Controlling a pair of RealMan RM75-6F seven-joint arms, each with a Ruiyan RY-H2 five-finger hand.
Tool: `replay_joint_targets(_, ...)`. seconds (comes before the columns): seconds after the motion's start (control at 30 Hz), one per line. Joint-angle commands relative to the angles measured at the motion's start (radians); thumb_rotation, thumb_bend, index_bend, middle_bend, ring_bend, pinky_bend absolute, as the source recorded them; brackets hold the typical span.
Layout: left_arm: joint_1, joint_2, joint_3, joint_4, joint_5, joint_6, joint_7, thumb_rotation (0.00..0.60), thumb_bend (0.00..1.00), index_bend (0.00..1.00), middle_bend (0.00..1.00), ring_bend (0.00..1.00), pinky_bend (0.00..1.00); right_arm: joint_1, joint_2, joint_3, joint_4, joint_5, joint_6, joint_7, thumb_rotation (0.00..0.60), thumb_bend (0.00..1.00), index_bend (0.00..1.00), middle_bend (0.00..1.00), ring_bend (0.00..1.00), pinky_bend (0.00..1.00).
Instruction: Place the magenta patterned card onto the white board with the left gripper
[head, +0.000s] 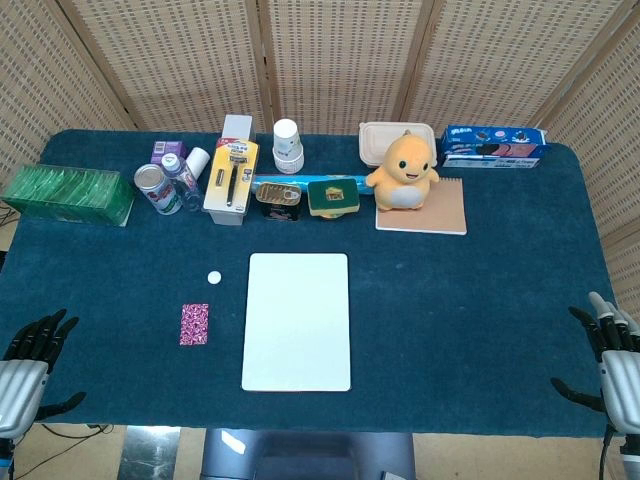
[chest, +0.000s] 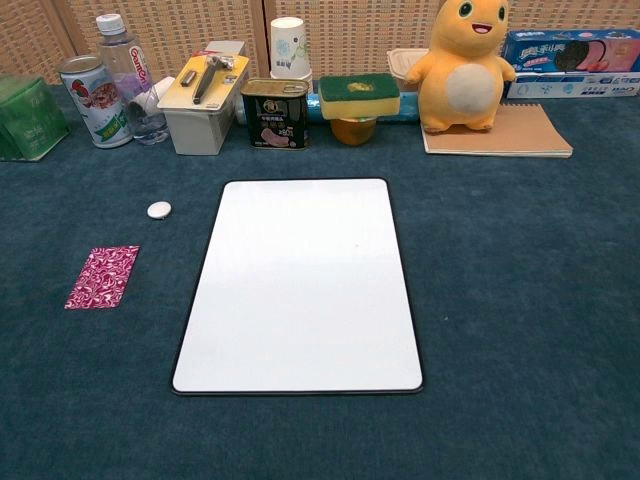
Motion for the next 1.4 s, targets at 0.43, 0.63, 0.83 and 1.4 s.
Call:
replay_joint_targets(0.43,-0.184,0.089,-0.059,-0.132,-0.158,-0.302,-0.079,0.600,0.06,0.00,0.00,0.00,0.06,0.000,0.007,-0.003,-0.014,0.009,-0.009,0.005,0.600,0.05,0.12,0.00,0.00,0.00)
replay_joint_targets(0.63,-0.312,0.057,-0.155,-0.165,-0.361,-0.435,0.028,0.600,0.06,0.03,0.00,0.00,0.06,0.006,0.007,-0.008,-0.008,0.013,-0.030,0.014,0.600,0.05,0.12,0.00,0.00,0.00)
replay_joint_targets(0.83,-0.421,-0.040,-0.188,-0.157,-0.550,-0.503,0.202,0.600,0.06,0.15,0.00,0.00,0.06,0.007,0.015,-0.009,-0.009,0.016,-0.035,0.035,0.600,0.05,0.12,0.00,0.00,0.00)
replay_joint_targets(1.4,-0.542,-0.208,-0.157,-0.102,-0.762,-0.489,0.420,0.600,0.06,0.18,0.00,0.00,0.06,0.007,0.037,-0.004,-0.014,0.023,-0.033,0.084,0.600,0.05,0.12,0.00,0.00,0.00)
